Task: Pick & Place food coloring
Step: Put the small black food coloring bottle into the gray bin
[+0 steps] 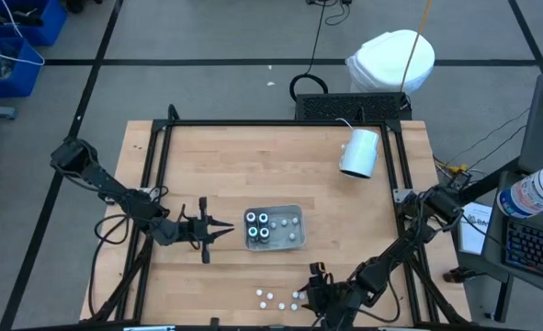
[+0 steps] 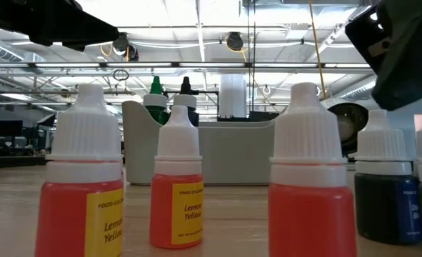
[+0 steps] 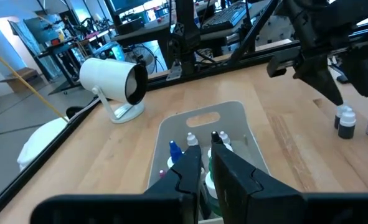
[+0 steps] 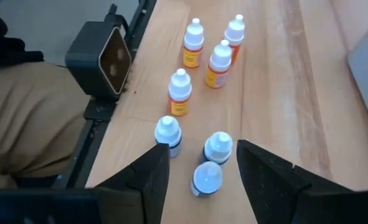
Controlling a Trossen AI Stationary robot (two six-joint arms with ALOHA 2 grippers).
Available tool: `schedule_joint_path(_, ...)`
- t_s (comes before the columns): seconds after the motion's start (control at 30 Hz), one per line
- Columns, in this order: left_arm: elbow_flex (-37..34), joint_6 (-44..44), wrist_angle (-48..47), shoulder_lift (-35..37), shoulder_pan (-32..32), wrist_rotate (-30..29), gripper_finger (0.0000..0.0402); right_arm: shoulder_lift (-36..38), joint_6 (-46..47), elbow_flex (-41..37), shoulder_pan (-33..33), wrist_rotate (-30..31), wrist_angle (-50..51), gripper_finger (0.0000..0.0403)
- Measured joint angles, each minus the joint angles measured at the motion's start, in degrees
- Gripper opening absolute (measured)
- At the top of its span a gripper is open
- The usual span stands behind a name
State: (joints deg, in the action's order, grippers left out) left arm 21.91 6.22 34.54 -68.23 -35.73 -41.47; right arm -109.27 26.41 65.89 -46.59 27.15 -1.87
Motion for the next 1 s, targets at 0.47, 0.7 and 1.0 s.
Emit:
schedule_joint_path(0.47, 0.0, -0.1, 0.0, 0.0, 0.0, 0.0, 0.0047, 0.0, 1.0, -0.2, 0.1, -0.2, 0.7, 0.0176)
schedule_joint_path(0.7, 0.0, -0.4, 0.0, 0.0, 0.0, 0.0, 0.0047, 0.0, 3.2, -2.4, 0.0, -0.2, -0.5, 0.0176)
schedule_joint_path(1.0, 0.0, -0.5, 0.0, 0.0, 0.0, 0.0, 0.0047, -0.8, 2.9, -2.6, 0.0, -0.2, -4.1, 0.0176)
